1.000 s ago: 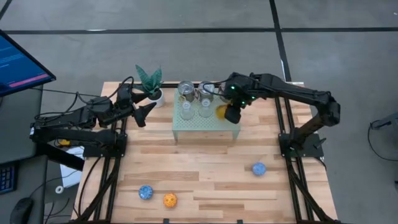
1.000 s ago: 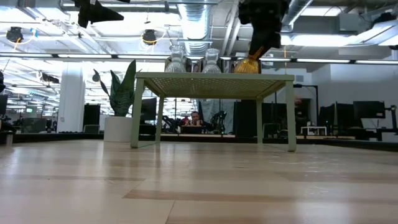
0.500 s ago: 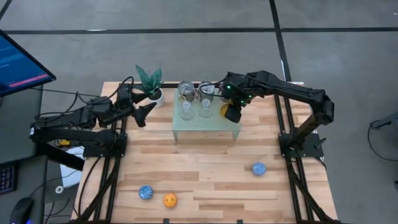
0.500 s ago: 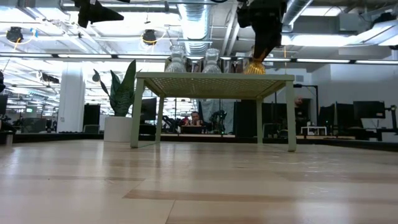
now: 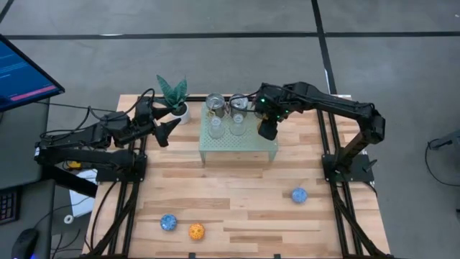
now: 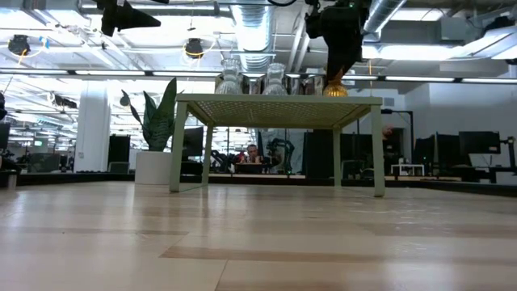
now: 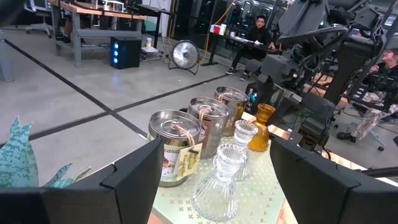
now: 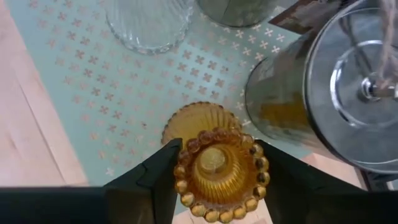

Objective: Pick & Place candle stick holders
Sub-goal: Put the brown glass candlestick on the shelf, then put the light blue scented candle on the shelf

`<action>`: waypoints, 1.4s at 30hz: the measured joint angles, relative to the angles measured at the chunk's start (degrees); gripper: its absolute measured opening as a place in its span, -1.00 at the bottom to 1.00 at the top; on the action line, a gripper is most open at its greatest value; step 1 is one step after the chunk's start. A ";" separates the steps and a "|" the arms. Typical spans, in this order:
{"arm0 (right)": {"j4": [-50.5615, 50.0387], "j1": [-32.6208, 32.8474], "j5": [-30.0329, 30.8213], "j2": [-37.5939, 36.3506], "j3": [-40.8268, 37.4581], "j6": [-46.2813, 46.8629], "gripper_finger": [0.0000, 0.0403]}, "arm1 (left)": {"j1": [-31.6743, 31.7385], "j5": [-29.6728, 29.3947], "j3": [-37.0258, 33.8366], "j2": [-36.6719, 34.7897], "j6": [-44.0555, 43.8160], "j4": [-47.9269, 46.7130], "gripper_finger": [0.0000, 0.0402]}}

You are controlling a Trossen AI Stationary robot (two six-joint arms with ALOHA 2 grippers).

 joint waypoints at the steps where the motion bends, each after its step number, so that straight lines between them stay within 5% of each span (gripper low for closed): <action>1: 0.00 0.02 -0.02 0.00 0.00 -0.02 -0.06 | 0.01 -0.02 0.01 -0.02 0.00 0.00 0.48; 16: 1.16 1.03 -0.02 -0.13 6.49 -1.50 0.40 | -0.01 0.01 0.00 -0.02 0.00 -0.07 0.48; 20: -6.12 1.70 0.31 -1.78 12.45 -0.15 0.40 | -0.01 0.01 0.00 -0.02 0.00 -0.27 0.48; 25: -20.08 6.55 7.92 -8.68 14.37 10.44 0.40 | -0.01 0.46 0.00 -0.02 -0.02 -1.72 0.48; 35: -17.97 25.14 10.49 -23.52 -7.89 42.57 0.40 | -0.01 1.30 0.00 -0.13 -0.04 -1.84 0.48; 42: -16.72 37.12 0.15 -25.56 -25.67 57.60 0.40 | -0.01 3.03 0.00 -0.13 -0.20 -1.90 0.48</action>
